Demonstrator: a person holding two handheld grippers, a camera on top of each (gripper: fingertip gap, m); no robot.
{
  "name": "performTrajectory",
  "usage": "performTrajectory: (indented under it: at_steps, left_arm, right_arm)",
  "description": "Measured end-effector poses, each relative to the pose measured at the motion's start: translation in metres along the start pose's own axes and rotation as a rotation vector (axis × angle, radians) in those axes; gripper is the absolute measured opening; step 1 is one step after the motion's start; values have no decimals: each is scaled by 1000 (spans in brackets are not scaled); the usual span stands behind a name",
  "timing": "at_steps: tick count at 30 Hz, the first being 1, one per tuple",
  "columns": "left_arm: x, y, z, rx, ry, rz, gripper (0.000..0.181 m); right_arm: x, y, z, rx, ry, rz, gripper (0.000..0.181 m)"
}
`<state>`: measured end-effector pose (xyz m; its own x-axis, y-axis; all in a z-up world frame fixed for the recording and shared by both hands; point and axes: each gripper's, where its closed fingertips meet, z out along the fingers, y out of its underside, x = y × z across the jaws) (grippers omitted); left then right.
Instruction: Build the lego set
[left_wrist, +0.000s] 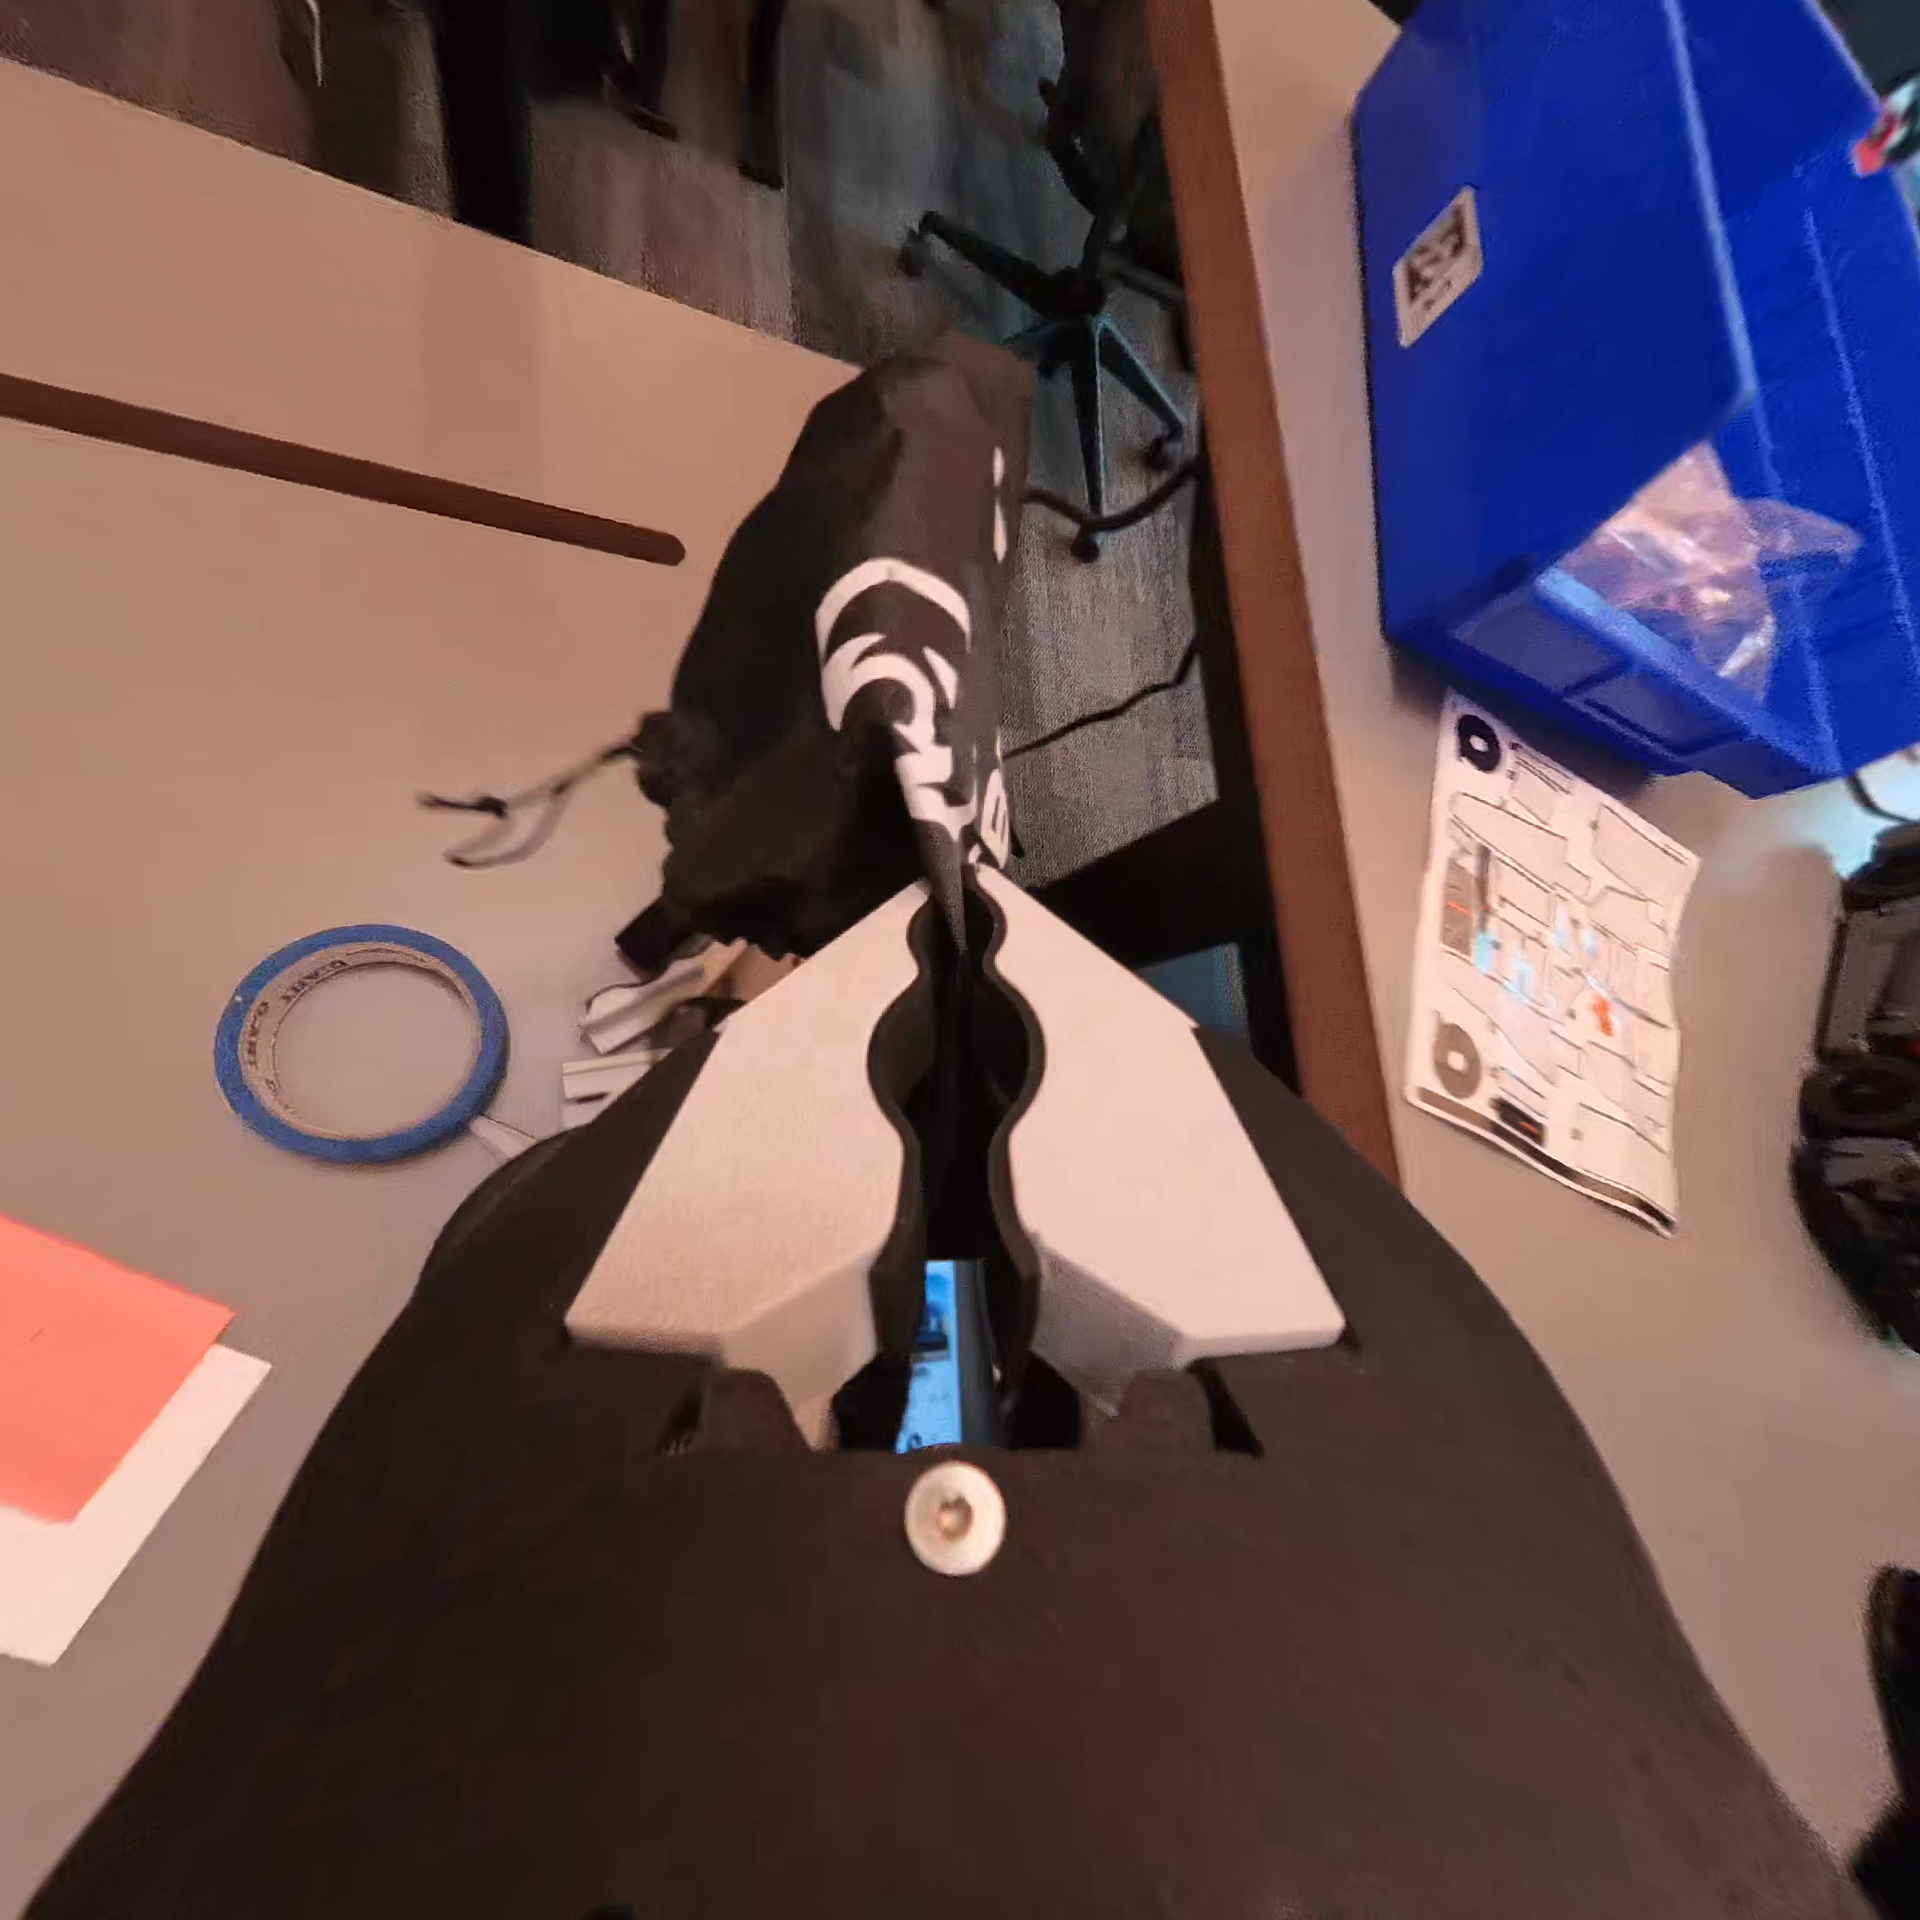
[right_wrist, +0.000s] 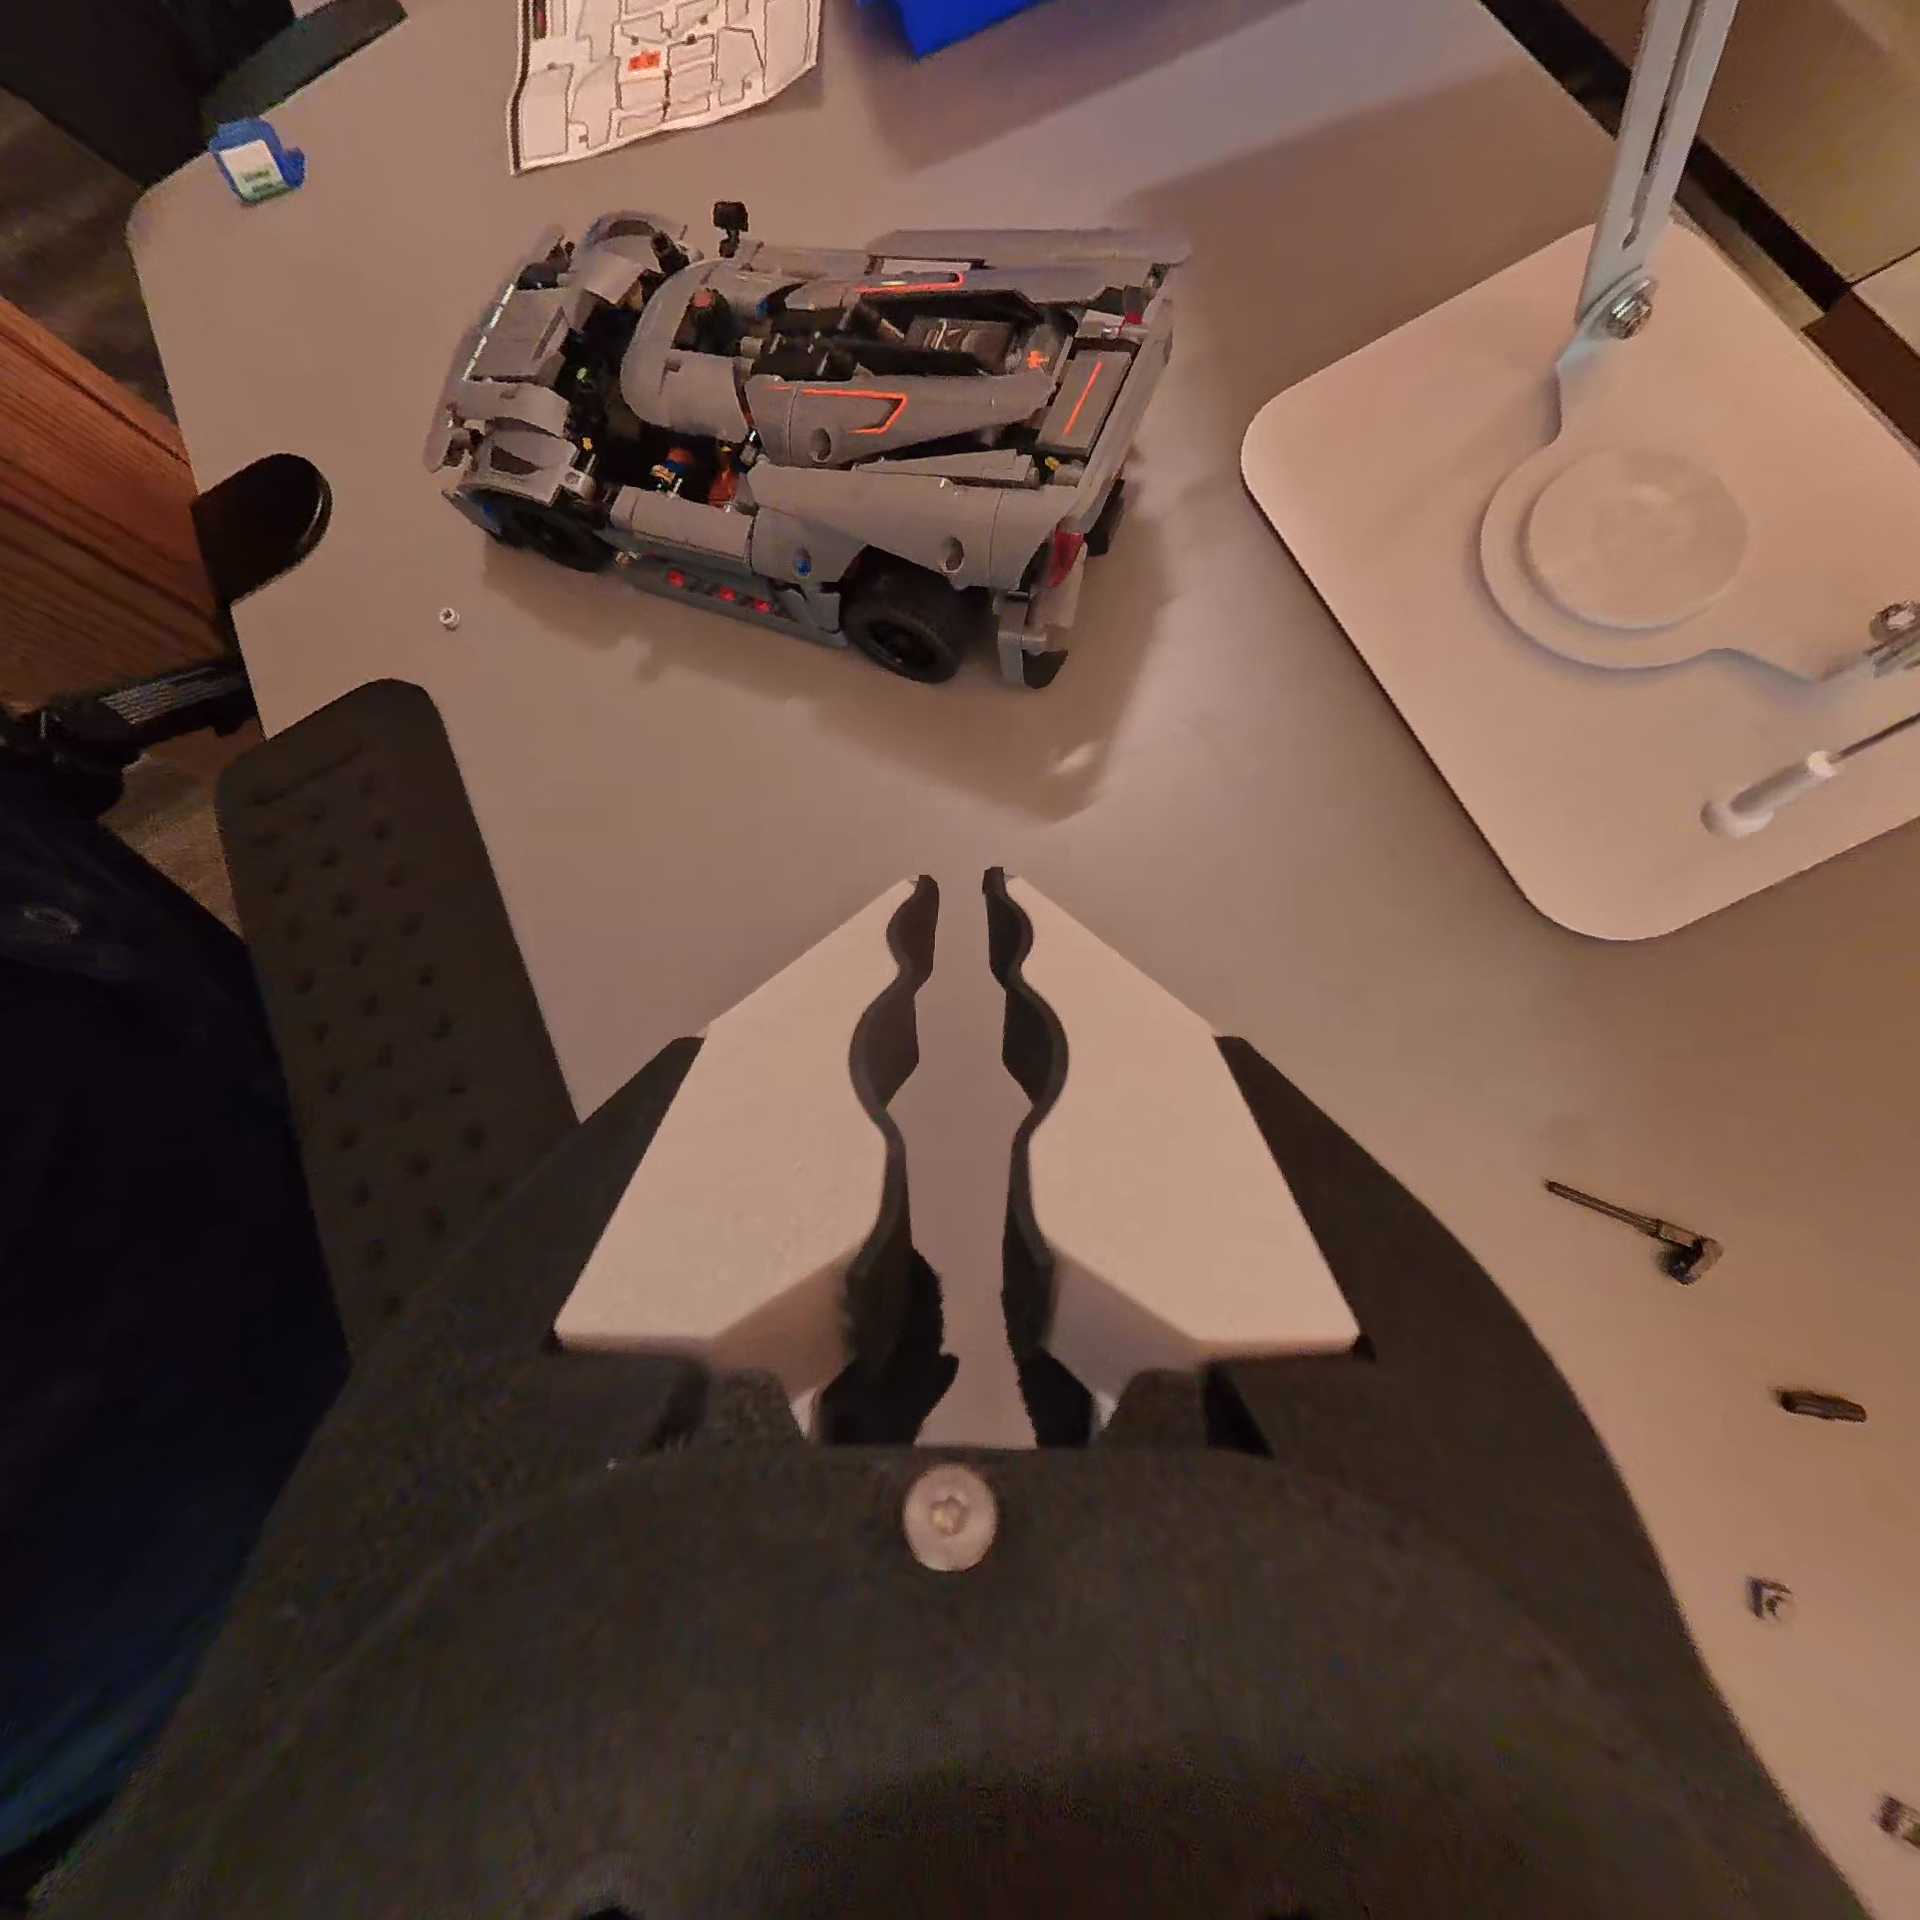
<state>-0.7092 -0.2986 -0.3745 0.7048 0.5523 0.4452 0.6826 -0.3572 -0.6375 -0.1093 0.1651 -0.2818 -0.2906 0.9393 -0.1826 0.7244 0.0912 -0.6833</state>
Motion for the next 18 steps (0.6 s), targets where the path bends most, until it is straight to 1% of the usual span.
performTrajectory:
  at_steps: [1, 3, 4, 5, 7, 8, 9, 11, 13, 17, 18]
  left_arm:
    - [-10, 0, 4, 20, 4, -14, 0]
    - [-18, -5, 11, 66, 84, -76, 0]
    - [-25, -3, 17, 42, 105, -99, 0]
    - [-39, 2, 23, 8, 92, -118, 0]
    - [-57, 11, 35, -11, 158, -206, 0]
    - [-70, 19, 41, -28, 163, -247, 0]
    - [-84, 28, 47, -38, 141, -259, 0]
    - [-106, 41, 56, -26, 146, -324, 0]
    - [-132, 55, 64, -12, 86, -367, 0]
    - [-162, 94, 80, -95, 50, -457, 0]
    - [-171, 101, 82, -108, 20, -480, 0]
  right_arm:
    - [1, 0, 3, -10, 1, 6, 7]
    - [1, 1, 11, -44, -3, 13, 6]
    - [0, 2, 14, -70, -8, 10, 6]
    - [-1, 3, 17, -89, -9, 7, 6]
    - [-4, 0, 22, -98, -13, 5, 5]
    - [-6, -2, 25, -98, -23, 15, 4]
    - [-8, -3, 28, -100, -34, 26, 4]
    - [-10, -5, 34, -113, -45, 33, 3]
    - [-11, -2, 41, -152, -52, 33, 4]
    - [-15, -6, 50, -179, -66, 32, 4]
    - [-17, -7, 52, -181, -76, 32, 3]
